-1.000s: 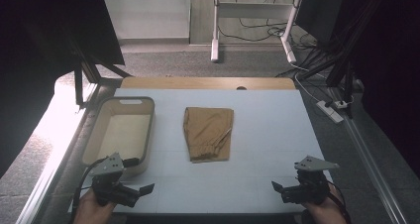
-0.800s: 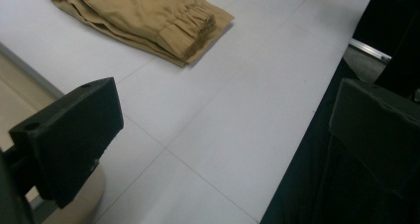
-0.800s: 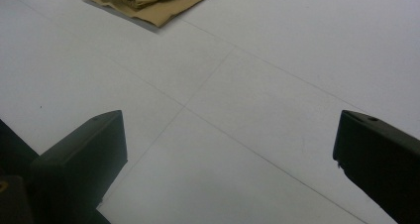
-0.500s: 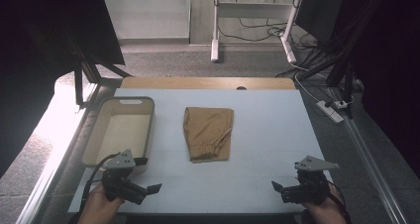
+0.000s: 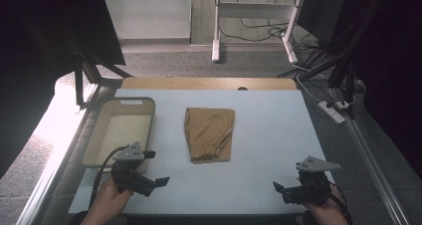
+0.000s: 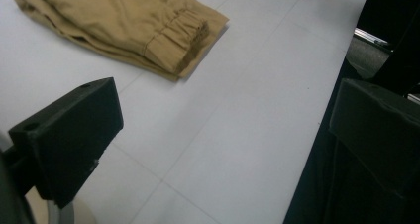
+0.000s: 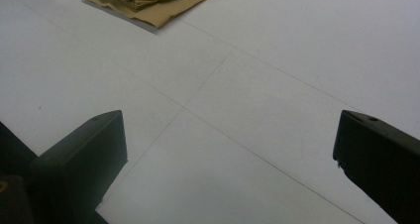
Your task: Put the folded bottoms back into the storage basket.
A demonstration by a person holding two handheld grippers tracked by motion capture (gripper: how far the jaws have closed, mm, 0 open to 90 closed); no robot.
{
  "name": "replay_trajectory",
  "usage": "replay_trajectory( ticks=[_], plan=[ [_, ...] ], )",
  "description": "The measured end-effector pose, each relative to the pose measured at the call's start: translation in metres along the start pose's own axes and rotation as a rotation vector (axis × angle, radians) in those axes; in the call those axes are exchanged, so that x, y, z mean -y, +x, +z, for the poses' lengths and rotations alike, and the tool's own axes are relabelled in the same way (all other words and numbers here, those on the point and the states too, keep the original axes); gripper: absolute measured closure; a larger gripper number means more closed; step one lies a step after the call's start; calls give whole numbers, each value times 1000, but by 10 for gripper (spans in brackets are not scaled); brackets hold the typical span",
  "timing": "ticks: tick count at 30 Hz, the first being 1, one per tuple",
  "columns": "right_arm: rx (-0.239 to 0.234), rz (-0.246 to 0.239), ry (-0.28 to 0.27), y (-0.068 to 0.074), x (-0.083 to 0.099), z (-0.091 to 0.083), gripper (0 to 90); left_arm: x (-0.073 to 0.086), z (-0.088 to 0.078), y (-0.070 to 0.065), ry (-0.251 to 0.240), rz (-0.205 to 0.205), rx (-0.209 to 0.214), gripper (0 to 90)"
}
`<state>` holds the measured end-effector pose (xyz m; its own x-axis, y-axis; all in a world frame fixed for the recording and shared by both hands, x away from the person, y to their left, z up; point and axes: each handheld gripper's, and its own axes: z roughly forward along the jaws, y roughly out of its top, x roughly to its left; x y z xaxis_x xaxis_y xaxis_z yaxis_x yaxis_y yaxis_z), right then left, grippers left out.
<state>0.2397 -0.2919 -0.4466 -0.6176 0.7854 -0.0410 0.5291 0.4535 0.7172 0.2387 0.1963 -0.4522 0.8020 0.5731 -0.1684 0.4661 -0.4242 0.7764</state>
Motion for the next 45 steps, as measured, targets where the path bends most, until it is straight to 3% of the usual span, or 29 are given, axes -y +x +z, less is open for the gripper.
replay_trajectory(
  ticks=[5,10,15,21,29,32,41,45],
  plan=[
    [0,2,-2,0,0,0,7,-8,8,1,26,23,-2,0],
    [-1,0,-3,0,0,0,7,-14,15,5,35,9,-2,0],
    [-1,0,-2,0,0,0,7,-20,26,10,80,15,-10,0],
    [0,0,-2,0,0,0,7,-28,38,16,62,-4,38,0],
    [-1,0,-3,0,0,0,7,-38,47,19,66,36,30,0],
    [-3,1,-3,0,0,0,7,-42,52,21,65,28,34,0],
    [-4,-1,-2,0,0,0,7,-53,70,30,56,-3,-42,0],
    [-5,-2,-3,0,0,0,7,-56,82,33,92,-8,-86,0]
  ],
)
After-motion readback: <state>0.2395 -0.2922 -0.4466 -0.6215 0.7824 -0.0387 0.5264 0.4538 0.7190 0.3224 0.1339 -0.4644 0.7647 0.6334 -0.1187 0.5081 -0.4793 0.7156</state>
